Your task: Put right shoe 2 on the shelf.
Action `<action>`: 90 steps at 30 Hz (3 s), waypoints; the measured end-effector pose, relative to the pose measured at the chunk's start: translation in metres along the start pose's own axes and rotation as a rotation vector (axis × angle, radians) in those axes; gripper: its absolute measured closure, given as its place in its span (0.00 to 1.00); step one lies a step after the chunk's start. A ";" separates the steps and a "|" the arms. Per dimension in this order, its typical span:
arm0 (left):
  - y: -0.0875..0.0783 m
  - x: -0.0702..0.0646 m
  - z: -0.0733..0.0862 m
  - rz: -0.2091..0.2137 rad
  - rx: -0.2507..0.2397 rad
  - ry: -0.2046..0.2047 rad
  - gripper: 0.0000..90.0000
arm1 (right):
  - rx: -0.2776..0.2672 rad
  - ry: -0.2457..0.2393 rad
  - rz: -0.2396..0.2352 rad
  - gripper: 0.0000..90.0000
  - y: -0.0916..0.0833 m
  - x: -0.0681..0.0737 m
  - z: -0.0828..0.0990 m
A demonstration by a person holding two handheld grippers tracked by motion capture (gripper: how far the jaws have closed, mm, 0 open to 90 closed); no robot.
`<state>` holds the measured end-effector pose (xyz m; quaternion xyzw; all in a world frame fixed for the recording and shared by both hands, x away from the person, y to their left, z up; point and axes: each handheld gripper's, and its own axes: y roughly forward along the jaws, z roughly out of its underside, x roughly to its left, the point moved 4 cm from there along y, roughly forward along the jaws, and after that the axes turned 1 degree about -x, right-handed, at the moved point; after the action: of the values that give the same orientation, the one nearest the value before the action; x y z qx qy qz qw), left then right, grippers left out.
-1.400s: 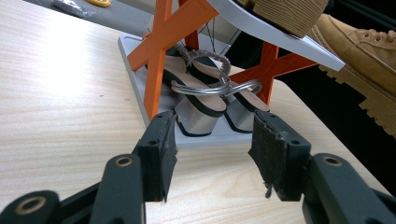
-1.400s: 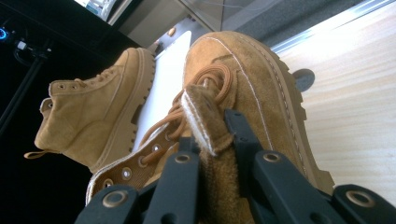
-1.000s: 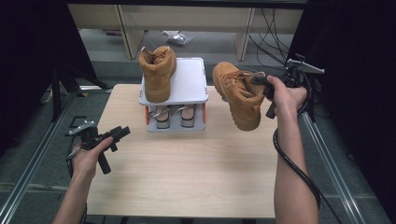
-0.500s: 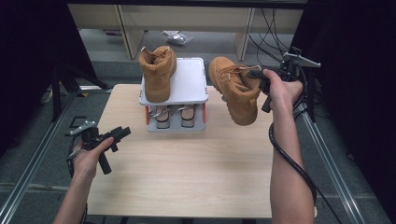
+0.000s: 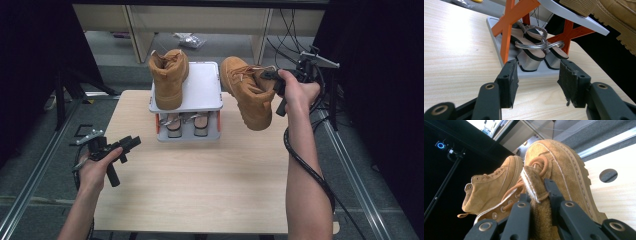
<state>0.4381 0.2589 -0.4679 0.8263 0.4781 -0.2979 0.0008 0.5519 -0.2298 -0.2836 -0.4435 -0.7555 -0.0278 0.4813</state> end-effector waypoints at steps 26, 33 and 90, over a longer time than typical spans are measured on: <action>0.001 0.001 0.002 0.002 0.009 -0.006 0.54 | 0.034 0.002 -0.015 0.93 0.036 0.027 -0.002; 0.001 0.001 0.002 0.003 0.009 -0.006 0.53 | 0.029 0.006 -0.011 0.93 0.045 0.032 -0.002; 0.001 0.001 0.004 0.004 0.005 -0.007 0.53 | 0.025 0.060 -0.050 0.59 0.108 0.058 -0.005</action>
<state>0.4375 0.2576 -0.4719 0.8261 0.4758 -0.3019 0.0012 0.6221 -0.1298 -0.2788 -0.4174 -0.7519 -0.0435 0.5084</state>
